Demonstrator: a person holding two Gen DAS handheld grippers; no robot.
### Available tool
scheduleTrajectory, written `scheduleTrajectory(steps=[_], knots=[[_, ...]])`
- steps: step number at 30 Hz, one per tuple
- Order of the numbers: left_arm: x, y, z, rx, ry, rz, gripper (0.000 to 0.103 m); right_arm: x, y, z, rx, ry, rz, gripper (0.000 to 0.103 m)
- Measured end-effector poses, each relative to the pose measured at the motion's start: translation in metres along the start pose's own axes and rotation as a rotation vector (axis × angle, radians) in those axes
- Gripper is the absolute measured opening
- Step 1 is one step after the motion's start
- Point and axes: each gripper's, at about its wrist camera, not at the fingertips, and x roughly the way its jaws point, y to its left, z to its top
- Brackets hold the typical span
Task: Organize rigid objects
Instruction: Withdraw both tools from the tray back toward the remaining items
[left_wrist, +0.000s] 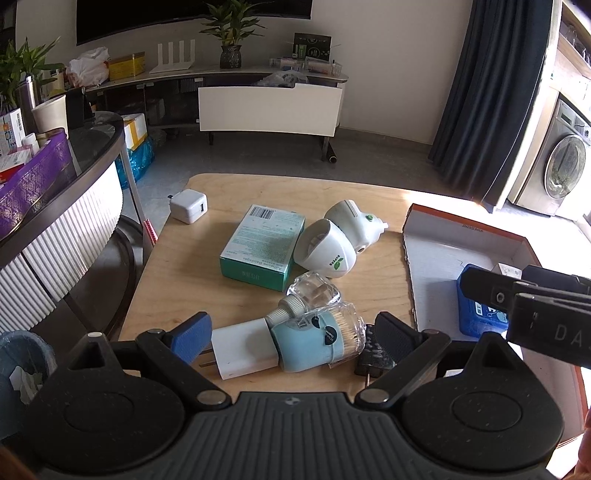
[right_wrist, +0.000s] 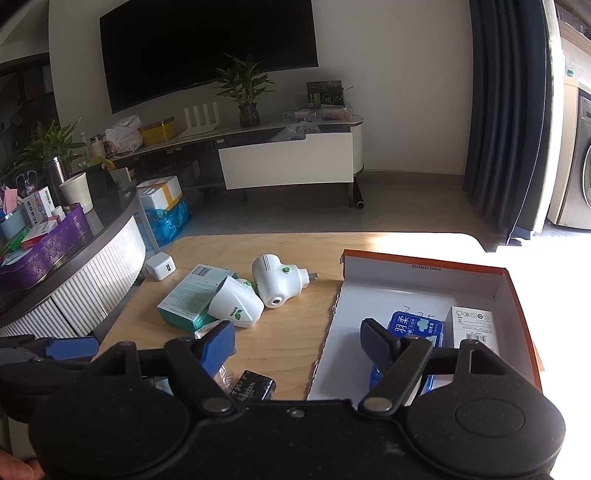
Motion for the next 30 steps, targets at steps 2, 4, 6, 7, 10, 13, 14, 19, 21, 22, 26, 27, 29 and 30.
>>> scheduleTrajectory(steps=[2,4,6,7,10,13,14,19,21,22,26,27,29,30], knots=[[0.000,0.003,-0.001,-0.004,0.002,0.001,0.097,0.001,0.002,0.000,-0.004,0.002,0.002,0.089],[0.000,0.005,-0.001,-0.007,0.003,0.003,0.097,0.002,0.004,0.001,-0.008,0.005,0.004,0.089],[0.001,0.007,-0.001,-0.011,0.005,0.005,0.097,0.004,0.006,0.001,-0.009,0.007,0.006,0.089],[0.001,0.007,-0.001,-0.013,0.006,0.007,0.097,0.005,0.007,0.001,-0.010,0.008,0.008,0.089],[0.001,0.010,-0.002,-0.019,0.008,0.011,0.097,0.006,0.010,0.000,-0.014,0.011,0.013,0.089],[0.002,0.013,-0.003,-0.025,0.011,0.014,0.097,0.008,0.013,0.000,-0.018,0.015,0.017,0.089],[0.002,0.014,-0.003,-0.027,0.012,0.015,0.097,0.009,0.014,0.000,-0.019,0.016,0.018,0.089],[0.004,0.019,-0.004,-0.034,0.018,0.020,0.097,0.014,0.017,0.000,-0.024,0.025,0.022,0.089],[0.005,0.020,-0.005,-0.035,0.021,0.021,0.097,0.016,0.018,-0.001,-0.025,0.027,0.024,0.089],[0.006,0.021,-0.005,-0.036,0.022,0.022,0.097,0.017,0.019,-0.001,-0.026,0.029,0.025,0.089],[0.009,0.024,-0.006,-0.043,0.028,0.022,0.097,0.020,0.020,-0.001,-0.029,0.037,0.028,0.089],[0.010,0.026,-0.007,-0.050,0.029,0.023,0.098,0.021,0.020,-0.002,-0.031,0.039,0.029,0.089],[0.012,0.030,-0.007,-0.060,0.031,0.025,0.098,0.023,0.021,-0.003,-0.040,0.045,0.029,0.089],[0.013,0.032,-0.007,-0.063,0.033,0.031,0.098,0.024,0.021,-0.004,-0.040,0.047,0.029,0.089]])
